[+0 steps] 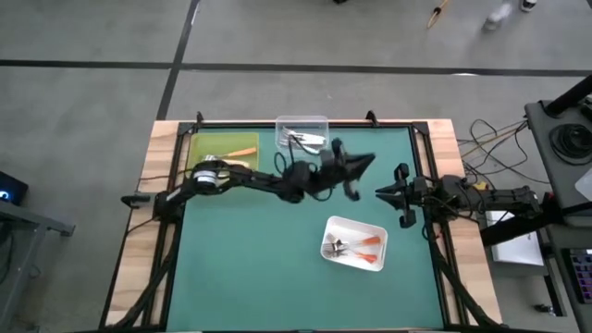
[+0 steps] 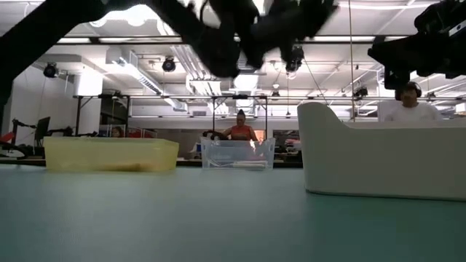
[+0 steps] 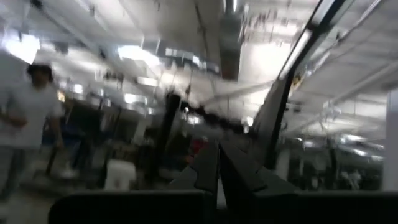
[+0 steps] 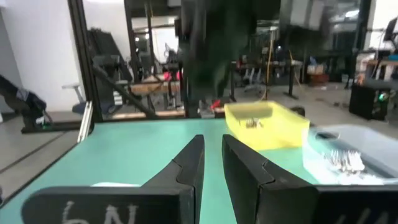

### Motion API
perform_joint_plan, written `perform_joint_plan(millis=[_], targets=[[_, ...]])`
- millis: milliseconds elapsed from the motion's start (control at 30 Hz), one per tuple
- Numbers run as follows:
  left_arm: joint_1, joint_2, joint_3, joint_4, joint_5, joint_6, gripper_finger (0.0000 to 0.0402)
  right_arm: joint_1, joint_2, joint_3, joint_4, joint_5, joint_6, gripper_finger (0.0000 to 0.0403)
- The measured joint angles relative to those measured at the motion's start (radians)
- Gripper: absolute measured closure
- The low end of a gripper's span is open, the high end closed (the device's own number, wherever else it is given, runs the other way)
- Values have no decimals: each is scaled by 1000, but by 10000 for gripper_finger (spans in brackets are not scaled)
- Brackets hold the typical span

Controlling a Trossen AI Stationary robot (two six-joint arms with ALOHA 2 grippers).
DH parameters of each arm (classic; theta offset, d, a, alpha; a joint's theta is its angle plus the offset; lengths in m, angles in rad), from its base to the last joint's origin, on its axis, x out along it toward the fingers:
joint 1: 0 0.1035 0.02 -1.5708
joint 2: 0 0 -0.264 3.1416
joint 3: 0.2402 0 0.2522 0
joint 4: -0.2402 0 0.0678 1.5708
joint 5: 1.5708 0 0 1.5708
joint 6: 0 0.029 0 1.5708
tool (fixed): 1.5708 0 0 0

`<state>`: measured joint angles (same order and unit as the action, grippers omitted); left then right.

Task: Sort silverware by color (type)
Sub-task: Return to Home Position

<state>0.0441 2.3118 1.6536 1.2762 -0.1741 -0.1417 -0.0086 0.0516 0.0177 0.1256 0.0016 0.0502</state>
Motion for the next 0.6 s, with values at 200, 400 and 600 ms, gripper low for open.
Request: perform_joint_plan(millis=[200, 400, 600], targets=[[18, -1, -278, 20, 4, -602, 402, 0, 11, 2, -8, -1, 1, 355], [11, 4, -456, -147, 1, -839, 402, 0, 10, 3, -13, -1, 1, 355], [12, 10, -535, -207, 9, -798, 402, 0, 10, 4, -13, -1, 1, 355]])
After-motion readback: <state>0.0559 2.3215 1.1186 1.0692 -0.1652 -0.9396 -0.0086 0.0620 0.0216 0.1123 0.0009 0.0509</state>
